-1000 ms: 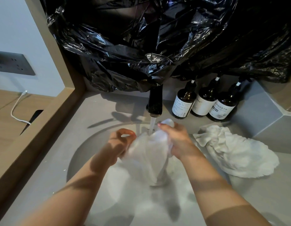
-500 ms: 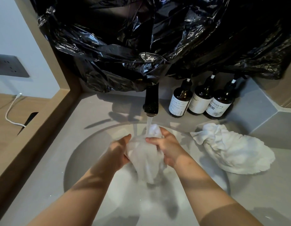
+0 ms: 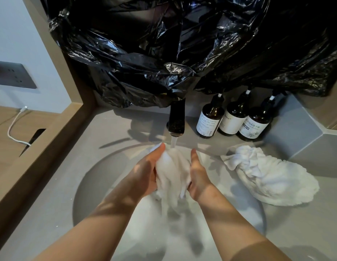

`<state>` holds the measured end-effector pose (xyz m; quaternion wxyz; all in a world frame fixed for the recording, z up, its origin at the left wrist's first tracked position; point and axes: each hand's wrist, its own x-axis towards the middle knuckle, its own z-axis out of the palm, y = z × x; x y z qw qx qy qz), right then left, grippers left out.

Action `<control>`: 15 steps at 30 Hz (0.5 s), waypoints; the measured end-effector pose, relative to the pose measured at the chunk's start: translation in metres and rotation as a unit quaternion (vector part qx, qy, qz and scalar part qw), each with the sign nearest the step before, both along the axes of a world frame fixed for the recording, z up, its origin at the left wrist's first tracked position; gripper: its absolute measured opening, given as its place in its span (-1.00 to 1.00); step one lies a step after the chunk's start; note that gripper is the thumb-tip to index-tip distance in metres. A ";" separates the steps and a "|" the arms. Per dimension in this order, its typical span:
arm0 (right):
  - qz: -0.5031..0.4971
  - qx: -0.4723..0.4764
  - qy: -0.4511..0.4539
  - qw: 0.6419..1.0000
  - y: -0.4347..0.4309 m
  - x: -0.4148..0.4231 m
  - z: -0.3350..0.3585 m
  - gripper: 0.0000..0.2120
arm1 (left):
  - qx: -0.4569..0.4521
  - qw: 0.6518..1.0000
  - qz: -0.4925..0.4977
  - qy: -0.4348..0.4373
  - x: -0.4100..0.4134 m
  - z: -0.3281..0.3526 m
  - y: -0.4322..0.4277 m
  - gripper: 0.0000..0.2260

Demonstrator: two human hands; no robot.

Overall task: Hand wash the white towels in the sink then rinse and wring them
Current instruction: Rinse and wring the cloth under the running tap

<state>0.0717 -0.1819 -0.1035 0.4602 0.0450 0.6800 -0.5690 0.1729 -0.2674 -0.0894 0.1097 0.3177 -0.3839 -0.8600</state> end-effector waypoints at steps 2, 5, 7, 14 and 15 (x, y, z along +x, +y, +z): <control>0.041 0.006 -0.024 0.999 0.004 0.004 0.007 -0.30 | 0.005 1.000 0.001 -0.001 -0.002 0.000 -0.001 -0.46; 0.085 -0.051 -0.078 0.992 0.008 0.005 0.012 -0.42 | -0.028 0.999 -0.033 -0.023 0.000 0.005 -0.007 -0.47; 0.097 -0.084 -0.064 0.990 0.009 0.003 0.011 -0.55 | -0.070 0.993 -0.095 -0.030 0.003 0.009 -0.014 -0.52; 0.041 -0.120 0.056 0.990 0.010 -0.008 0.024 -0.68 | -0.162 0.971 -0.124 -0.122 0.017 0.025 -0.035 -0.80; 0.024 -0.156 0.043 0.987 0.011 -0.009 0.030 -0.65 | -0.164 0.974 -0.117 -0.105 0.020 0.030 -0.037 -0.81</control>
